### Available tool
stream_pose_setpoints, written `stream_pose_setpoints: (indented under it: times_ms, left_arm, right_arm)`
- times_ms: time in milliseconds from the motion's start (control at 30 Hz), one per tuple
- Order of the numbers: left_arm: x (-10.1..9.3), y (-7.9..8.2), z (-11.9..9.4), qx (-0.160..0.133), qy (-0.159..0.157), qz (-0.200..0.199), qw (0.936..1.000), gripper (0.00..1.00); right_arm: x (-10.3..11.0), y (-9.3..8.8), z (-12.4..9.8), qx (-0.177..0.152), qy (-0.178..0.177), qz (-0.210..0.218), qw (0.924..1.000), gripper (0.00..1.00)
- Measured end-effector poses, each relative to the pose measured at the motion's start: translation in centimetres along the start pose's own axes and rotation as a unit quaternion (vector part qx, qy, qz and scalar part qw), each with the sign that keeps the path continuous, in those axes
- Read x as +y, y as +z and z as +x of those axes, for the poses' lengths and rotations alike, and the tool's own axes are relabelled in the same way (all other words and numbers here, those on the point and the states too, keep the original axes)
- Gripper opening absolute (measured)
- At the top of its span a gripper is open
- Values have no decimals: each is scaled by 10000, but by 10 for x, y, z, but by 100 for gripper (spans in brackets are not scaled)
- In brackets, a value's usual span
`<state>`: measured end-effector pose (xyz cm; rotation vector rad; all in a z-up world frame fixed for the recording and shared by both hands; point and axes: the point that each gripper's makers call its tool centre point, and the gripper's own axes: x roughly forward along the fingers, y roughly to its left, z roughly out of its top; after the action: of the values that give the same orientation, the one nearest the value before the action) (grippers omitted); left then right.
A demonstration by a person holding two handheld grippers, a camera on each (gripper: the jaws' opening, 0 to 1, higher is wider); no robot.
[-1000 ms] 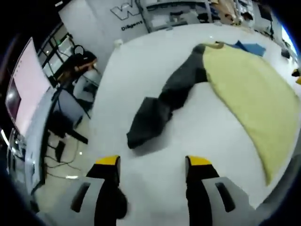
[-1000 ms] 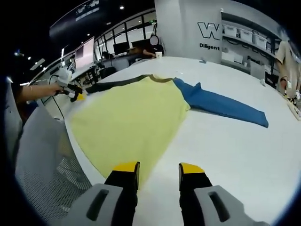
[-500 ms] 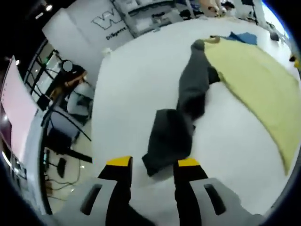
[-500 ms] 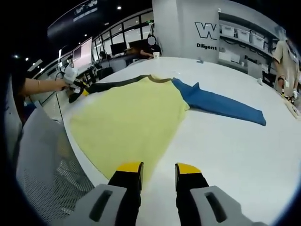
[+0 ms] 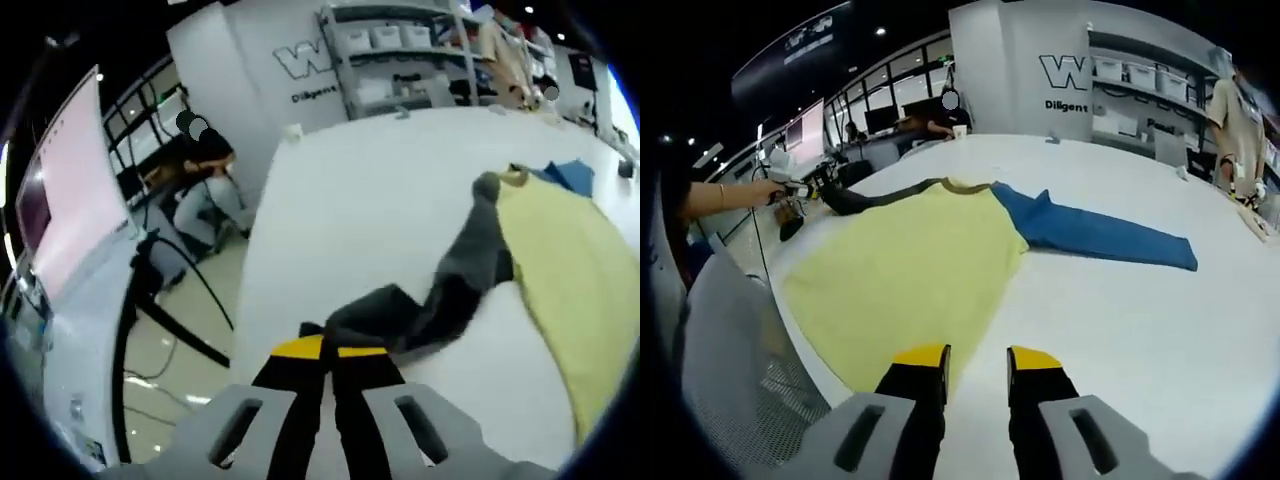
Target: Fold the garment on the visible template until the final outline fits inside the template.
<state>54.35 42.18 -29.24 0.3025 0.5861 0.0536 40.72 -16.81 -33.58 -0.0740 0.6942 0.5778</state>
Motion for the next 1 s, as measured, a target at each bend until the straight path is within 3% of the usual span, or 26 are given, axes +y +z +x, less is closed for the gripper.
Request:
stream_pose_setpoints:
  times_ms: [167,200,300,333,467,600,733,800,1000]
  left_arm:
    - [21,44,-5,-481,407,-291,9976,1]
    - [31,52,5,-668,487,-302,9961,1]
    - [36,61,2,-693,672,-325,9948,1]
    - [44,57,4,-529,813,-328,9947,1]
    - [47,49,11,-379,947,-357,9942,1]
    - [40,47,13,-327,954,-406,9941,1]
    - [24,73,17,-675,687,-308,9949,1]
    - [17,92,13,-861,617,-263,9940,1]
    - [-20,150,11,-1494,211,22,9885,1]
  right_arm:
    - [-2,3,1,-63,-20,55,10000,16]
    - [-3,3,1,-63,-24,66,10000,16]
    - [-4,3,-1,-57,-46,77,9999,15]
    - [-5,4,-1,-77,-64,103,9999,15]
    - [-6,5,-3,-117,-82,161,9998,15]
    - [-3,8,-4,-174,-103,232,9995,16]
    - [-2,10,-2,-194,-62,253,9995,18]
    - [2,16,0,-342,111,348,9987,25]
    - [1,23,1,-438,110,110,9989,57]
